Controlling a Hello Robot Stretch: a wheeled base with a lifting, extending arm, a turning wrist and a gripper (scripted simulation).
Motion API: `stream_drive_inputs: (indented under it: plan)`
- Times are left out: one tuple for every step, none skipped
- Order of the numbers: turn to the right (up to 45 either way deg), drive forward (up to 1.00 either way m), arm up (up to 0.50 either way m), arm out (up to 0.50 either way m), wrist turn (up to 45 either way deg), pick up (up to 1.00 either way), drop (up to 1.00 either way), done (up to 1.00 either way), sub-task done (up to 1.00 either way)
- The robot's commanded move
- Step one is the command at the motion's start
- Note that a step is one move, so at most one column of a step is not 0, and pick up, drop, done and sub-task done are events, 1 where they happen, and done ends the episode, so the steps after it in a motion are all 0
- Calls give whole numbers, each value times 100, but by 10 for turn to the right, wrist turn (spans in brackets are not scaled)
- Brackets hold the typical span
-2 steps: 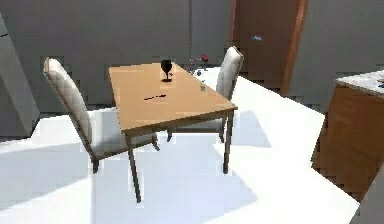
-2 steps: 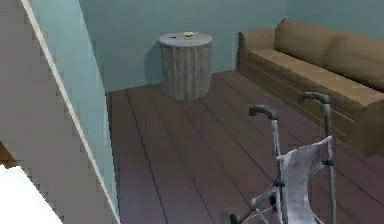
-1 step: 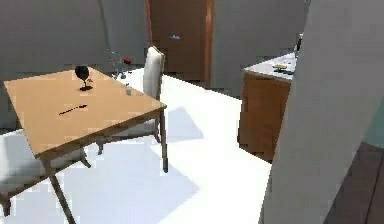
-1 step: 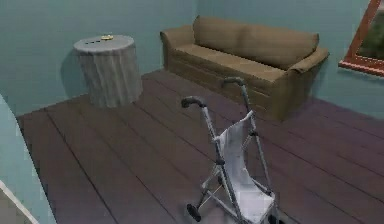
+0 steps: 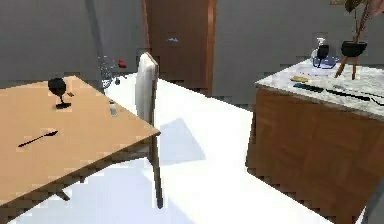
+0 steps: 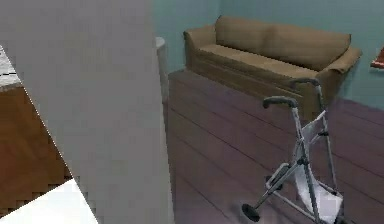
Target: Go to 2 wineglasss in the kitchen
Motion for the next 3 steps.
stream_drive_inputs:
  plan:
    - [30, 0, 0, 0, 0, 0, 0, 0, 0]
    - [0, 100, 0, 0, 0, 0, 0, 0, 0]
    - [30, 0, 0, 0, 0, 0, 0, 0, 0]
